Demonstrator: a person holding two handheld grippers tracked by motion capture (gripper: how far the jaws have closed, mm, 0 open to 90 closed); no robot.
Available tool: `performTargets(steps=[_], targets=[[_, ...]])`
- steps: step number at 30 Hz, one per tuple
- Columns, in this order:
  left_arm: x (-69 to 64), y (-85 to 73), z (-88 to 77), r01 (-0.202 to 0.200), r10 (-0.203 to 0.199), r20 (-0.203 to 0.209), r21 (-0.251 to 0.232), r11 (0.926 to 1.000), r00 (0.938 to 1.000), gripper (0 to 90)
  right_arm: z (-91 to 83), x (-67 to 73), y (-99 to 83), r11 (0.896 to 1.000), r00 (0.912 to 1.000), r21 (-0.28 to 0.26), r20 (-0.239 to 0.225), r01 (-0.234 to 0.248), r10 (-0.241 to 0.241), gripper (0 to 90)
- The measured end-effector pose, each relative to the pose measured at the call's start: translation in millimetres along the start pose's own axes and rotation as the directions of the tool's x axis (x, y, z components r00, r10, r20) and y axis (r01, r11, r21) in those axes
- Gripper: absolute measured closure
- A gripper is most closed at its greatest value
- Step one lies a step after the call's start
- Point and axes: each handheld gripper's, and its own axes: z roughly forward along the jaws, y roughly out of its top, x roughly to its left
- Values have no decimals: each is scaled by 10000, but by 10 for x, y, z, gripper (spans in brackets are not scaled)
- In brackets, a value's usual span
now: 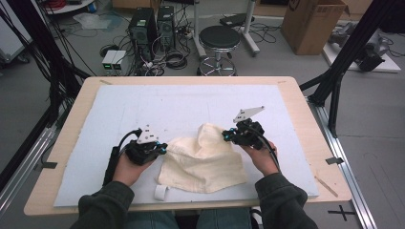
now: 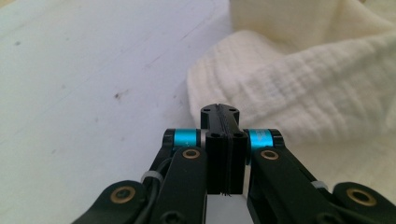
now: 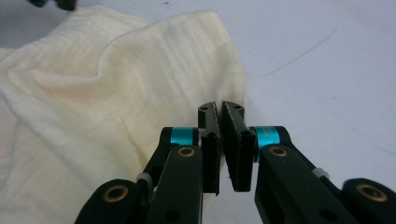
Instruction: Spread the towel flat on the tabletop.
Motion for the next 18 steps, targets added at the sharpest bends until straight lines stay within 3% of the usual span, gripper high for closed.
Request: performTargets(steps=[5,7,10,12,14,16,18], targets=[[8,-135,-135,218,-220,159,72,9997,9996,892,-67,-99,38,9998,9979,-54,624,-189,192,850],[-14,-167,-149,175,-179,336,127,9998,9993,891,-17,-148,7,9985,9972,344,622,-425,403,836],[-44,-193,-136,258,-265,939,83,9996,9952,873,144,-187,-74,9921,9973,1050,358,-682,648,798],[-38,-174,-133,395,-390,1160,-20,9992,9925,705,248,-194,-129,9876,9967,1391,463,-732,673,717],[4,-136,-139,652,-597,1350,-364,9972,9890,621,293,-209,-168,9863,9951,1344,392,-953,908,672],[79,-68,-143,814,-753,1191,-474,9956,9900,562,279,-197,-176,9879,9951,1201,255,-981,957,653],[183,14,-123,1140,-1056,1125,-716,9909,9880,563,233,-178,-162,9925,9966,936,306,-790,765,644]])
